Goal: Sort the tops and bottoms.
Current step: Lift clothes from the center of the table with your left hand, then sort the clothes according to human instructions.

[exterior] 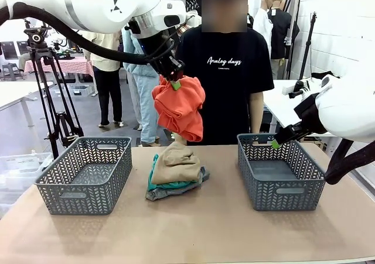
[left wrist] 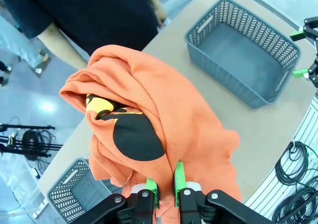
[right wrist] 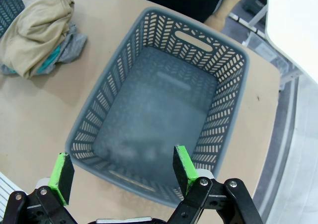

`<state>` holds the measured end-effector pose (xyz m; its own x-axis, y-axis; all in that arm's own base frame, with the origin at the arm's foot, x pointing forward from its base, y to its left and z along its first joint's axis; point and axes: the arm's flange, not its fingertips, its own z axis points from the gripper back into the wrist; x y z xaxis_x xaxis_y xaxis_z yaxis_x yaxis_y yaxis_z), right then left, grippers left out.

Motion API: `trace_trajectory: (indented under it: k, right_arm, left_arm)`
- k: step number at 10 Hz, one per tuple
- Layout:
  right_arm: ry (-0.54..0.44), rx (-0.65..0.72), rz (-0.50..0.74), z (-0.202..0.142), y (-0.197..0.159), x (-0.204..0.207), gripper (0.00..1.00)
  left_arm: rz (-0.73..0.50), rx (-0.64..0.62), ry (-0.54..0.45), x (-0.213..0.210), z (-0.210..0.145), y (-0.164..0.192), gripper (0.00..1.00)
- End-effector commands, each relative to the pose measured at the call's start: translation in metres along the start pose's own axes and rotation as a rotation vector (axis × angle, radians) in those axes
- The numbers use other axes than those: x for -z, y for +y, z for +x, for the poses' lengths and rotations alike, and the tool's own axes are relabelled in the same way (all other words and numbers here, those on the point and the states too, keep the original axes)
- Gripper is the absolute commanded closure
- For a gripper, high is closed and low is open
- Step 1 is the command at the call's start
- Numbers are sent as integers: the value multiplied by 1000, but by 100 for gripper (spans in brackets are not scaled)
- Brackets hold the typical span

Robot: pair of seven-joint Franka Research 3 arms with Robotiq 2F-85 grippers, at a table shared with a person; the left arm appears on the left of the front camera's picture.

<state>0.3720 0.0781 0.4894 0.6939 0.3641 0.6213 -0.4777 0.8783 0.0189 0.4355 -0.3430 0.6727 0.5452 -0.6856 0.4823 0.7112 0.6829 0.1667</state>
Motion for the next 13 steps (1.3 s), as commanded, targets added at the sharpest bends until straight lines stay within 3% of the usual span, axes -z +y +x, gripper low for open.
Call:
trace_trajectory:
  k: [1,13]
  right_arm:
    - [-6,8,12,0,-1,2,0]
    - [-6,8,12,0,-1,2,0]
  left_arm:
    - [4,-3,-6,-6,1,1,100]
    - [4,-3,-6,-6,1,1,100]
